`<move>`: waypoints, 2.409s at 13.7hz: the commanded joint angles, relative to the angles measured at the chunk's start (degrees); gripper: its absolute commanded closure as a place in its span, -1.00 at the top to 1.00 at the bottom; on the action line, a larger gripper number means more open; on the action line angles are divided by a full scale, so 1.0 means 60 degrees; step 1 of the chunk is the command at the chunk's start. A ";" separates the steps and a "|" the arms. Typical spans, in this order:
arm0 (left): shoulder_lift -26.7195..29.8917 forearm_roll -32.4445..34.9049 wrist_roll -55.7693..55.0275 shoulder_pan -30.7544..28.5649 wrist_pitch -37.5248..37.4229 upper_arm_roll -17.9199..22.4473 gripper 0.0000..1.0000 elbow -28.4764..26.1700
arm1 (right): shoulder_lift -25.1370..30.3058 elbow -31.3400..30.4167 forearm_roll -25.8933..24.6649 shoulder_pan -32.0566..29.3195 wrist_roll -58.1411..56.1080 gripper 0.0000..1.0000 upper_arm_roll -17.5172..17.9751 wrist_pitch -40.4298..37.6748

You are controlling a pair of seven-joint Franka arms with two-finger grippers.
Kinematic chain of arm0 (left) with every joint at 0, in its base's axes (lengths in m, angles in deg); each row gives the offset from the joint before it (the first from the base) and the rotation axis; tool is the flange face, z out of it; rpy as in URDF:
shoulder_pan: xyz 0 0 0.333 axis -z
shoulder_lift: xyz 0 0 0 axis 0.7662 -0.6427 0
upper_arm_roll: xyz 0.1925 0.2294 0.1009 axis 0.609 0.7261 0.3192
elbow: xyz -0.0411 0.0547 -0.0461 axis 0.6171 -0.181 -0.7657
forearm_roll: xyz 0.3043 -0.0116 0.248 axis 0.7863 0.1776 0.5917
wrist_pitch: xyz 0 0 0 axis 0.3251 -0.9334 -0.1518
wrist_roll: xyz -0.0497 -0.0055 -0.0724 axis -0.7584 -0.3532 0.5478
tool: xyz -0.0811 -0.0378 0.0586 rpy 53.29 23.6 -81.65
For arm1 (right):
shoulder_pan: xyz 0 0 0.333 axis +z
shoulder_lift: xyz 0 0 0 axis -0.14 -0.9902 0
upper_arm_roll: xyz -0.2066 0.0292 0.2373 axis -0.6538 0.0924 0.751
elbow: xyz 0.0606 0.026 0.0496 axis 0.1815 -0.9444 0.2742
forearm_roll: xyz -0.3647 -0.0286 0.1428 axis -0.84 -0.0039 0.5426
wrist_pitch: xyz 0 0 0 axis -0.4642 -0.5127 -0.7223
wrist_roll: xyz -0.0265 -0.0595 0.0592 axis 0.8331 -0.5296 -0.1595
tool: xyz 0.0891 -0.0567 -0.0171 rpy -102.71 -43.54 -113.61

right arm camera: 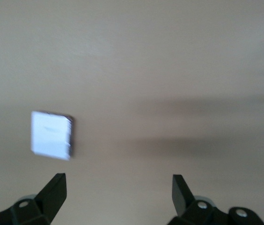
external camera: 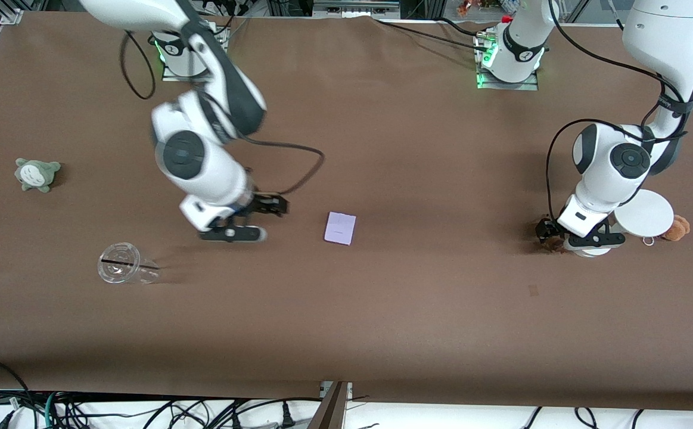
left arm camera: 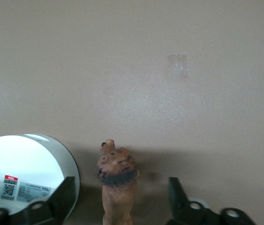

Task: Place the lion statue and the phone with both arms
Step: 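Lower the lion beside the lamp while the right gripper reaches the phone, then grasp the white phone with the right gripper while the left gripper releases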

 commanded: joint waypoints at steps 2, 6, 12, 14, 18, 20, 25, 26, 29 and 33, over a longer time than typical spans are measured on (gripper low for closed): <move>0.0386 0.0157 -0.0171 0.0008 -0.1065 -0.0413 1.00 0.0361 | -0.1423 0.0617 0.0131 0.0734 0.2448 0.99 -0.0060 0.1566; 0.0693 0.0083 -0.0465 0.0052 -0.2528 -0.0896 1.00 0.1092 | -0.2275 0.1320 -0.0001 0.1481 0.4238 0.99 -0.0162 0.1789; 0.0738 0.0040 -0.0421 0.0066 -0.6396 -0.1555 1.00 0.4094 | -0.3066 0.1364 -0.1304 0.2141 0.5705 0.99 -0.0338 0.2739; 0.0738 -0.0528 -0.0378 0.0052 -0.7448 -0.1570 1.00 0.5016 | -0.3155 0.1350 -0.1334 0.2200 0.5939 0.99 -0.0338 0.2770; 0.0738 -0.1074 -0.0304 -0.0022 -1.0115 -0.1585 1.00 0.7213 | -0.3491 0.1350 -0.1393 0.2698 0.6422 0.99 -0.0616 0.3150; 0.0738 -0.1205 -0.0304 -0.0036 -1.1185 -0.1570 1.00 0.7962 | -0.3565 0.1350 -0.1407 0.2713 0.6467 0.99 -0.0617 0.3341; 0.0768 -0.1264 0.0223 -0.0153 -1.2009 -0.1512 1.00 0.8447 | -0.3653 0.1335 -0.1583 0.2742 0.6439 0.60 -0.0617 0.3503; 0.0753 -0.1279 0.0223 -0.0168 -1.2025 -0.1483 1.00 0.8463 | -0.3653 0.1335 -0.1583 0.2728 0.6308 0.30 -0.0617 0.3503; 0.1306 -0.1396 0.0223 -0.0139 -1.1996 -0.1308 1.00 0.8318 | -0.3419 0.1335 -0.1481 0.2319 0.5606 -0.15 -0.0602 0.3342; 0.2114 -0.1644 0.0238 0.0022 -1.1981 -0.1029 1.00 0.7850 | -0.2952 0.1335 -0.1437 0.1543 0.4027 -0.16 -0.0514 0.2334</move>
